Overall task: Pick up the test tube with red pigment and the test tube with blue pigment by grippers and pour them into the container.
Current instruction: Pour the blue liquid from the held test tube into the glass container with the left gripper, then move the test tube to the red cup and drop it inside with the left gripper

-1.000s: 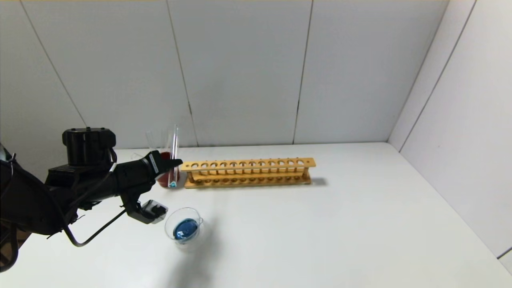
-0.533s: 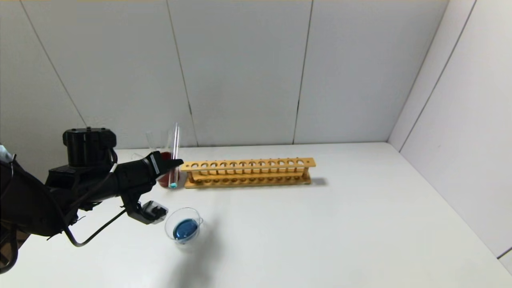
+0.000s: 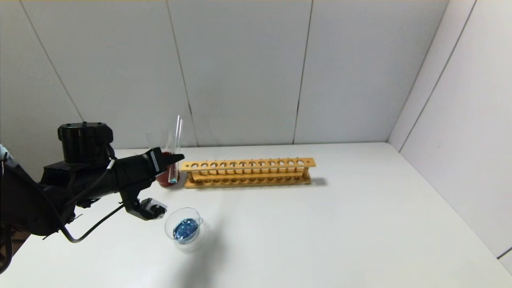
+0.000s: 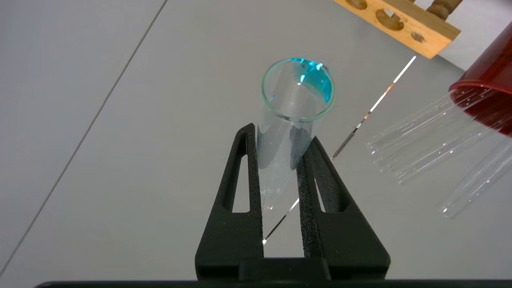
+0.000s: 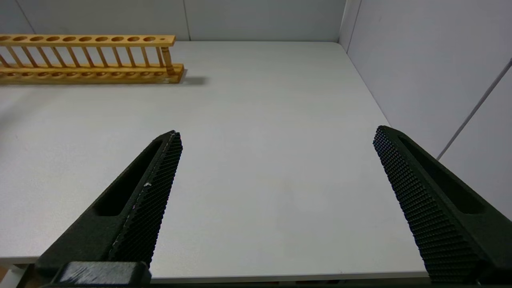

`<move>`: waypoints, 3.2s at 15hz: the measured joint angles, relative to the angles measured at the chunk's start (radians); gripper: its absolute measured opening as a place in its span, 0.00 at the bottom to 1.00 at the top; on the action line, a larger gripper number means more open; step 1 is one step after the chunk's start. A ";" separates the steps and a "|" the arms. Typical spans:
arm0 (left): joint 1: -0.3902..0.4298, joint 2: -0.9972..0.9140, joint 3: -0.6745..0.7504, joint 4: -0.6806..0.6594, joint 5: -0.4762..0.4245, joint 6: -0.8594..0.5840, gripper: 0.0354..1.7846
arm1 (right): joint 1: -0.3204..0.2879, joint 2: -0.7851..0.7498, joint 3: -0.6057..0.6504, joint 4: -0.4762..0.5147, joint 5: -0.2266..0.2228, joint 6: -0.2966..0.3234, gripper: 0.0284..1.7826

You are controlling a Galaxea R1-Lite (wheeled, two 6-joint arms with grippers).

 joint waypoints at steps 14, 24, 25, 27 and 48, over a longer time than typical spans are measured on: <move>-0.024 -0.079 0.000 -0.125 0.210 -0.665 0.16 | 0.000 0.000 0.000 0.000 0.000 0.000 0.98; -0.137 -0.242 0.005 0.104 0.591 -1.585 0.16 | 0.000 0.000 0.000 0.000 0.000 0.001 0.98; -0.143 -0.242 -0.007 0.118 0.592 -1.669 0.16 | 0.000 0.000 0.000 0.000 0.000 0.000 0.98; -0.141 -0.229 -0.034 0.146 0.591 -1.820 0.16 | 0.000 0.000 0.000 0.000 0.000 0.000 0.98; -0.058 0.100 -0.156 -0.083 0.513 -2.217 0.16 | 0.000 0.000 0.000 0.000 0.000 0.001 0.98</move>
